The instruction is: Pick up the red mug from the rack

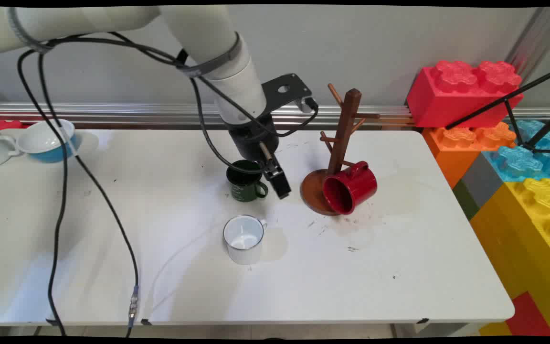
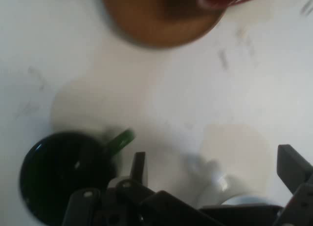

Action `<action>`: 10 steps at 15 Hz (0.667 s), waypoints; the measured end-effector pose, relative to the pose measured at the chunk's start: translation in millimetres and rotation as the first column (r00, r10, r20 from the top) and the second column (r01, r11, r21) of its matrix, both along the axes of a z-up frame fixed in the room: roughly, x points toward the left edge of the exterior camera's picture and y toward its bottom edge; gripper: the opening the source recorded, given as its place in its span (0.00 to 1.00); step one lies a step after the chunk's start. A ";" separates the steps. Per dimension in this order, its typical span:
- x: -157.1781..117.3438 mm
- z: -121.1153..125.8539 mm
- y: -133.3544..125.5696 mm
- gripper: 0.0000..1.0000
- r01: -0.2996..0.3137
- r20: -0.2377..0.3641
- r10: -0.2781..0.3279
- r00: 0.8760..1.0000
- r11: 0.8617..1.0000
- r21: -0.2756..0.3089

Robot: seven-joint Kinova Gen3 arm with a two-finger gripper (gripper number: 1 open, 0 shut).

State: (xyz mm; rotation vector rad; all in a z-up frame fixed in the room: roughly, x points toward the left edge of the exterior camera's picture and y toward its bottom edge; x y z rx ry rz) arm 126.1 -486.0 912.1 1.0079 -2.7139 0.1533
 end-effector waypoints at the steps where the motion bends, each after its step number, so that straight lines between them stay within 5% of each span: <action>1: 0.4 1.1 3.9 1.00 0.000 -0.025 -0.001 1.000 1.000 -0.012; 10: 7.2 -15.7 51.6 1.00 -0.064 -0.264 0.028 0.964 0.990 -0.129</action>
